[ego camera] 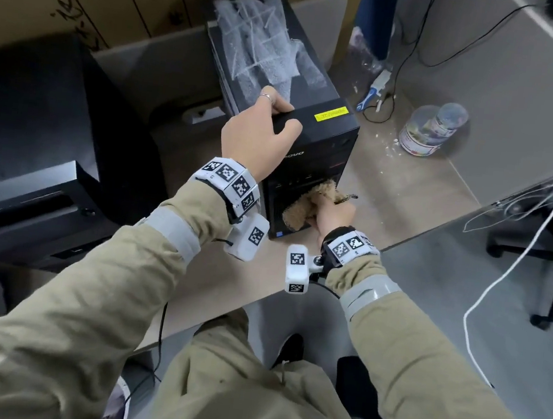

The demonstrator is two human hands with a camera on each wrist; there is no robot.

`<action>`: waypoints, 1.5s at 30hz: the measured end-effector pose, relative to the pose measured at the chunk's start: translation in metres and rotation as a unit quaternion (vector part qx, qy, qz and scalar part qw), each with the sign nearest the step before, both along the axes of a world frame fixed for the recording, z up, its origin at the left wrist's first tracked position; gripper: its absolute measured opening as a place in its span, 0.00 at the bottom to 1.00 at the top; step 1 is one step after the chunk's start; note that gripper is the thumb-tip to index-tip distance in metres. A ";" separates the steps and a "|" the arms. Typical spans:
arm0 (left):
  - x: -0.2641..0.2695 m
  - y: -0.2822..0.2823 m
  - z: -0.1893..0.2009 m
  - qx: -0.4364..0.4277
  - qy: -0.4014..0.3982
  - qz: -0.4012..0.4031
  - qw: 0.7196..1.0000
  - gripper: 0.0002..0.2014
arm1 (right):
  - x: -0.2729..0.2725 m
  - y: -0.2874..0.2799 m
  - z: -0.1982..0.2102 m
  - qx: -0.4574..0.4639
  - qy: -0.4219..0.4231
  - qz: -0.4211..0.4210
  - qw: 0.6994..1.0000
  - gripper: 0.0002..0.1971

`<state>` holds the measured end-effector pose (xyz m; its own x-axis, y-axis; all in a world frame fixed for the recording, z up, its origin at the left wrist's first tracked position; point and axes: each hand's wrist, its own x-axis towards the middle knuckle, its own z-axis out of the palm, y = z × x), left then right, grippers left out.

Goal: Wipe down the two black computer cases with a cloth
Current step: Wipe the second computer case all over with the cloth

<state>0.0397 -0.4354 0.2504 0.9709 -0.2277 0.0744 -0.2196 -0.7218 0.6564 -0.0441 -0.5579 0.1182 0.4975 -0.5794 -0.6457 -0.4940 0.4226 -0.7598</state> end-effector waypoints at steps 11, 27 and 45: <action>0.008 0.000 -0.010 -0.006 -0.046 0.003 0.999 0.10 | 0.012 -0.029 -0.115 0.020 0.160 0.049 0.986 0.15; -0.003 -0.004 -0.003 -0.018 -0.045 0.016 0.999 0.10 | -0.011 -0.007 -0.002 0.031 -0.031 -0.021 0.999 0.15; 0.022 -0.004 0.012 0.128 -0.131 -0.077 0.980 0.15 | 0.001 -0.018 -0.030 -0.082 0.069 0.031 0.994 0.12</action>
<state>0.0617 -0.4392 0.2621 0.8785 -0.4146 0.2374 -0.4762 -0.8005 0.3638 -0.0430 -0.5754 0.0879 0.4492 -0.6540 -0.6086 -0.6188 0.2636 -0.7400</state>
